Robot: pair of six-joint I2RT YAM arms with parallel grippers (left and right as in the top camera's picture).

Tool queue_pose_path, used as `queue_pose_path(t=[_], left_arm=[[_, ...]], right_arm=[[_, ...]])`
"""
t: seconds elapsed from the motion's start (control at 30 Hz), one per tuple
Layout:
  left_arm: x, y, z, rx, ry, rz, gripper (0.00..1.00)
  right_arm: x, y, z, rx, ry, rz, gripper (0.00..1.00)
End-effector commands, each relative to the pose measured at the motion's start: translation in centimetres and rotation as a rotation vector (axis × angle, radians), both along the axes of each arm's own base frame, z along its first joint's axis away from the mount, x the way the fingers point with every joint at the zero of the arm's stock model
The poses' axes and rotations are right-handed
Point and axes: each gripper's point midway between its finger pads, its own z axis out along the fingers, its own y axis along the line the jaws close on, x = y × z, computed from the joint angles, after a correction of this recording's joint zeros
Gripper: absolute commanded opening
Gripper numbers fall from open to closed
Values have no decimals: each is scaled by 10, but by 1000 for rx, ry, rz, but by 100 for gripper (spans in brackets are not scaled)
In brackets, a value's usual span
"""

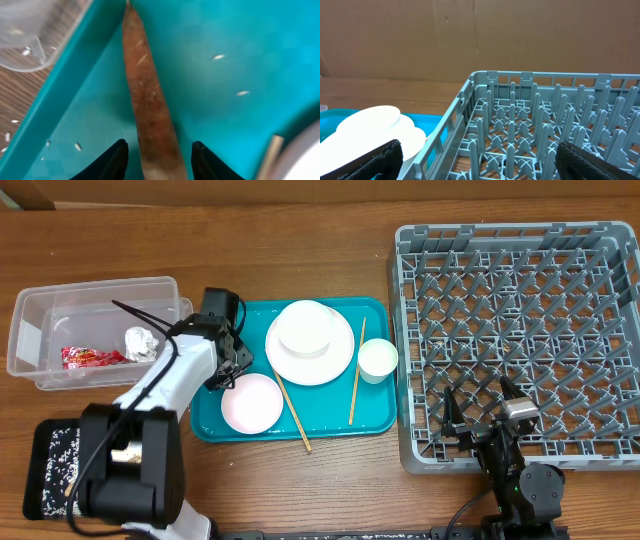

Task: Sort waste into correct bins and load items into the dishwasher
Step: 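Grasp the orange carrot on the teal tray with the left gripper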

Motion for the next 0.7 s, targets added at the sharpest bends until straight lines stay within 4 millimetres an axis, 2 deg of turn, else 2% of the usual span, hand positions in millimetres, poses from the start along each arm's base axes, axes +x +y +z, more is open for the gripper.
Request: queue_pose_path(t=[0.0,0.13,0.3,0.37,0.5,0.67], left_arm=[[-7,3,-20,21,53,15,40],[-7,3,-22,24,61,3,24],[2,3,-9,30,44,-23,20],[7,2,1,30,28,-36,18],[23,0,32,33,-31,-77,6],[40,-2,72,37,-128,-119,5]], right_arm=[[0,0,-1,-3,-7,1,100],[0,0,-1,-3,-7,1,100],[0,0,-1,-3,-7,1,100],[0,0,-1,-3,-7,1,100],[0,0,-1,-3,-7,1,100],[0,0,-1,-3,-7,1,100]])
